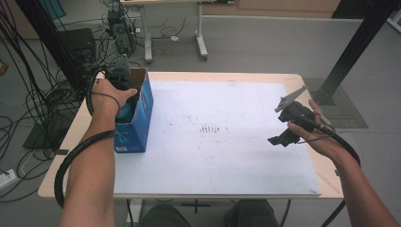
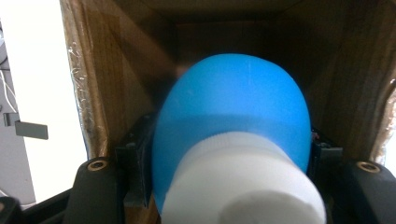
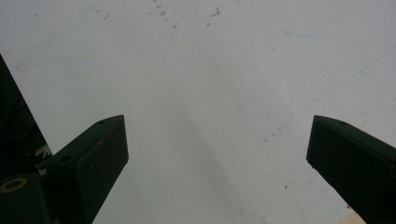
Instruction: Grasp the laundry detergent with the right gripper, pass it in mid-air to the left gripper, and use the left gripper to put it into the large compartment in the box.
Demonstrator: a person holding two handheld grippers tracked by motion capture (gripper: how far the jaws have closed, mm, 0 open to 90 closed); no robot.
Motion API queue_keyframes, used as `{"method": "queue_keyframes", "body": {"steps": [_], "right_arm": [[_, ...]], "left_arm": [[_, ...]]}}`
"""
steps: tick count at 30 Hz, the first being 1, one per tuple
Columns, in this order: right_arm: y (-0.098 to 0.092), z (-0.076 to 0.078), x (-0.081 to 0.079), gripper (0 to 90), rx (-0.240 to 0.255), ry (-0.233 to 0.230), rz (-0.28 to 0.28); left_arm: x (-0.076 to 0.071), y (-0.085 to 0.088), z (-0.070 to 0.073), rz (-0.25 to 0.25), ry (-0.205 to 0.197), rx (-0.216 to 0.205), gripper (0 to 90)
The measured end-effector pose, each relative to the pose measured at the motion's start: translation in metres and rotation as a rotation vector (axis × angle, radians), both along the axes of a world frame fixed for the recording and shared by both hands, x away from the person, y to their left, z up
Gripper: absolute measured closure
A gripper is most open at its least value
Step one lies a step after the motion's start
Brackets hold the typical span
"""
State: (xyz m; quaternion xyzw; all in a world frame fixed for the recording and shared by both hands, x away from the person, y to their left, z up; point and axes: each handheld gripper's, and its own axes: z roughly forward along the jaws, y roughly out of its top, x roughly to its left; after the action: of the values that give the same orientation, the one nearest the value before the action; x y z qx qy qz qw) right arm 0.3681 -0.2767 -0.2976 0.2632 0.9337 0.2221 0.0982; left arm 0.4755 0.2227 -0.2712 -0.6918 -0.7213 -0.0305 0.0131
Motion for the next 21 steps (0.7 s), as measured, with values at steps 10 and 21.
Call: {"method": "queue_keyframes", "body": {"steps": [10, 21], "right_arm": [[-0.0002, -0.0014, 0.0002, 5.4, -0.006, 0.006, -0.001], [-0.0003, 0.0009, 0.0009, 5.5, -0.012, 0.001, 0.0]], "left_arm": [[-0.0005, 0.0001, -0.0001, 0.004, -0.004, 0.0, 35.7], [-0.0004, -0.0001, 0.0, -0.001, -0.005, 0.002, 35.7]]}}
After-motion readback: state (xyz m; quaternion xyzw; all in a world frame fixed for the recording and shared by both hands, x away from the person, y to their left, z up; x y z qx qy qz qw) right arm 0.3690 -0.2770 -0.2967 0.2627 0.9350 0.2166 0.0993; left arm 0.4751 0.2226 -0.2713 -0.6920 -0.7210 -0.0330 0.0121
